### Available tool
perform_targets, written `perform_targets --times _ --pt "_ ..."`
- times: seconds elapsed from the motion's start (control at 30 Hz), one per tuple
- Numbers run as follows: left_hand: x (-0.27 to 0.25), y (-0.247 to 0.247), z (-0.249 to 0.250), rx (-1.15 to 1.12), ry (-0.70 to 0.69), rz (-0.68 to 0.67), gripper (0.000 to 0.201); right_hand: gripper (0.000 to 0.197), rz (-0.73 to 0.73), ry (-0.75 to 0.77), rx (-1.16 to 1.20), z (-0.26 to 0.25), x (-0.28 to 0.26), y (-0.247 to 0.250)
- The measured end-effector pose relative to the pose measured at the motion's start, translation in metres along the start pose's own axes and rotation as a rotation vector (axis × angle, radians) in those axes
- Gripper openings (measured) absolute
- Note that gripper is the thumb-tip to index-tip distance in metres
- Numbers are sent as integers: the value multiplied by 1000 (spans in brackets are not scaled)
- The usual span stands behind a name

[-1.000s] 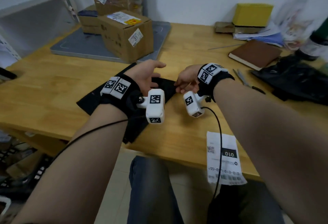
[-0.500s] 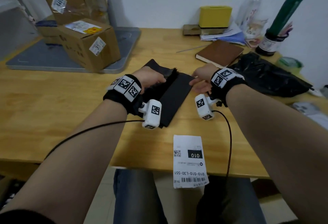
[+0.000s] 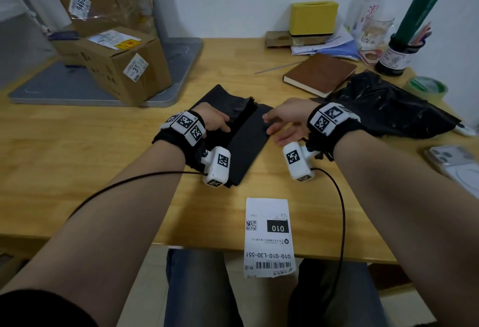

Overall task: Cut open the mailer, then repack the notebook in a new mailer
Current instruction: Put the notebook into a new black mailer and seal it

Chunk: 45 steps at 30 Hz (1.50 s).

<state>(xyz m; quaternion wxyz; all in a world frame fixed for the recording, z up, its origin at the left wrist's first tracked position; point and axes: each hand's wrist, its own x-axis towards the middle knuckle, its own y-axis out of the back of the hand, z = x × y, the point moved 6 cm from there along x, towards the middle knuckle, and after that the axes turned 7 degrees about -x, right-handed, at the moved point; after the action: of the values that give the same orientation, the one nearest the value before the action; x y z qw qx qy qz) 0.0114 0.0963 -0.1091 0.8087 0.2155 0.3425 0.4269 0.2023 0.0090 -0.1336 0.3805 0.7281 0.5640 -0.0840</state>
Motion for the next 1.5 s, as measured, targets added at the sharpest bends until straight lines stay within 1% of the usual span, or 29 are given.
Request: perform_targets --times 0.1,0.17,0.27,0.33,0.43,0.53,0.77,0.97,1.1,1.23,1.33,1.37,1.5 --pt "4 3 -8 -85 28 49 39 25 -5 -4 -34 -2 1 -2" --pt "7 5 -13 -111 42 77 38 25 -9 -4 -86 -6 0 -4" --pt "6 6 -14 -118 48 65 41 23 -9 2 -151 -14 -2 -9" --pt "8 7 -14 -142 56 56 39 22 -19 21 -128 -21 -3 -14" --pt "9 7 -18 -212 116 24 29 23 -62 77 -63 -35 -4 -21" --pt "14 13 -23 -216 121 41 29 25 -116 111 -51 -44 -4 -31" --pt "16 12 -25 -210 139 46 26 25 -183 74 -61 -39 3 -51" --pt "20 12 -29 -221 128 83 27 24 -195 51 -32 -37 6 -51" --pt "18 12 -31 -211 114 122 34 25 -205 47 -21 -35 6 -51" --pt "14 8 -25 -137 87 136 39 24 -207 47 -12 -34 6 -51" --pt "17 6 -25 -125 89 121 55 24 -213 51 -4 -33 5 -51" --pt "18 7 -25 -150 98 111 53 24 -215 55 -5 -33 5 -51" --pt "15 15 -29 -264 161 68 26 24 -235 81 -22 -36 2 -51"
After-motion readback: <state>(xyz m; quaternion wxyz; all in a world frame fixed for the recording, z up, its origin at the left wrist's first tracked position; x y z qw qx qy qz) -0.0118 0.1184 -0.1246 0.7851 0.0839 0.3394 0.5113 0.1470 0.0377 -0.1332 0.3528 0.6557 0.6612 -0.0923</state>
